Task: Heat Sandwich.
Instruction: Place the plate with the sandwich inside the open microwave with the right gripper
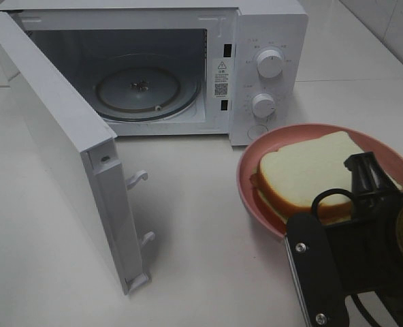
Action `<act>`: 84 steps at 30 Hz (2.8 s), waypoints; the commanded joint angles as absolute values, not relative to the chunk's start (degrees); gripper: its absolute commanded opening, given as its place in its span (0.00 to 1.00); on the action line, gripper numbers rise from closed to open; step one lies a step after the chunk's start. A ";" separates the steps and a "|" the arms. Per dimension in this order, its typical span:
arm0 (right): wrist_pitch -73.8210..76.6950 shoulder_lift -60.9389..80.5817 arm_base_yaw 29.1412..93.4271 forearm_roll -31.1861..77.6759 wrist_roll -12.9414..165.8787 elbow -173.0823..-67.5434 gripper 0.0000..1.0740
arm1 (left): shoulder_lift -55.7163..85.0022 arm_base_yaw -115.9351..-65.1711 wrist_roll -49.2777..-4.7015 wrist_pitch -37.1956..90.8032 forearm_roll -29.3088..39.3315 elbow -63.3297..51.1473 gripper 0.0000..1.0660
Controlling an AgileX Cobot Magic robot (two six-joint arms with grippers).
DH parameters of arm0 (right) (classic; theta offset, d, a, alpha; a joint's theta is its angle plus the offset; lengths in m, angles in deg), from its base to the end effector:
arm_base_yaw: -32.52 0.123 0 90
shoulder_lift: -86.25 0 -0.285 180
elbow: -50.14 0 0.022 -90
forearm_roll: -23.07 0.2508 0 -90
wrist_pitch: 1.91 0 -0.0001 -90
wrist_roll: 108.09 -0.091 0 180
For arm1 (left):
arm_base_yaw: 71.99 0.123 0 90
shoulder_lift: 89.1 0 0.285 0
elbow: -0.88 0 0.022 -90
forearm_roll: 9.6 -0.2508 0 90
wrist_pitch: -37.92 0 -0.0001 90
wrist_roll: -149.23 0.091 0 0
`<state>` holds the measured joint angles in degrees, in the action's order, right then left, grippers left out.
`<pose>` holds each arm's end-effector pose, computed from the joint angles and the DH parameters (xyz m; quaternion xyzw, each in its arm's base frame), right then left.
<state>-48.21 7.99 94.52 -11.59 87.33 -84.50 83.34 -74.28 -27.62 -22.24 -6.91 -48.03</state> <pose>0.1201 0.1461 0.2016 -0.7399 0.6256 -0.1805 0.1690 -0.0045 -0.0035 0.2766 0.0411 0.8497 -0.0195 0.5253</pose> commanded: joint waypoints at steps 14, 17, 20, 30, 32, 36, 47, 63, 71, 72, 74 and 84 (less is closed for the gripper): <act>-34.17 8.22 94.69 -14.05 108.01 -84.50 0.00 | 84.60 -74.28 -27.68 -21.55 -6.73 -48.20 0.74; -33.71 8.22 94.69 -14.05 108.01 -84.50 0.00 | 84.60 -74.28 -27.68 -21.55 -6.73 -48.20 0.74; -32.97 6.84 93.77 -13.37 108.01 -84.62 0.00 | 84.60 -74.28 -27.68 -21.55 -6.73 -48.20 0.74; -28.84 -0.49 87.93 -9.93 113.85 -88.74 0.00 | 84.60 -74.28 -27.68 -21.55 -6.73 -48.20 0.74; -26.95 -3.18 85.41 -9.93 115.52 -91.26 0.00 | 84.60 -74.28 -27.68 -21.55 -6.73 -48.20 0.74; -23.97 -6.05 82.94 -8.90 118.21 -94.13 0.00 | 84.60 -74.28 -27.68 -21.55 -6.73 -48.20 0.74; -22.54 -17.16 78.07 -1.34 132.53 -105.13 0.00 | 84.60 -74.28 -27.68 -21.55 -6.73 -48.20 0.74; -22.37 -31.03 75.84 0.15 135.91 -123.87 0.00 | 84.60 -74.28 -27.68 -21.55 -6.73 -48.20 0.74; -24.55 -37.91 73.89 4.28 140.55 -133.32 0.00 | 84.60 -74.28 -27.68 -21.55 -6.73 -48.20 0.74; -24.89 -38.65 73.72 4.28 140.78 -134.58 0.00 | 84.60 -74.28 -27.73 -21.55 -6.68 -48.20 0.74; -25.18 -41.00 73.14 4.68 140.73 -138.07 0.00 | 84.60 -74.28 -27.73 -21.55 -6.68 -48.20 0.74; -29.07 -49.14 72.51 4.74 140.73 -151.20 0.00 | 84.60 -74.28 -27.73 -21.55 -6.73 -48.20 0.74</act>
<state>-29.13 -47.88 72.57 4.85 140.61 -148.10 83.34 -74.28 -27.62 -22.24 -6.91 -48.03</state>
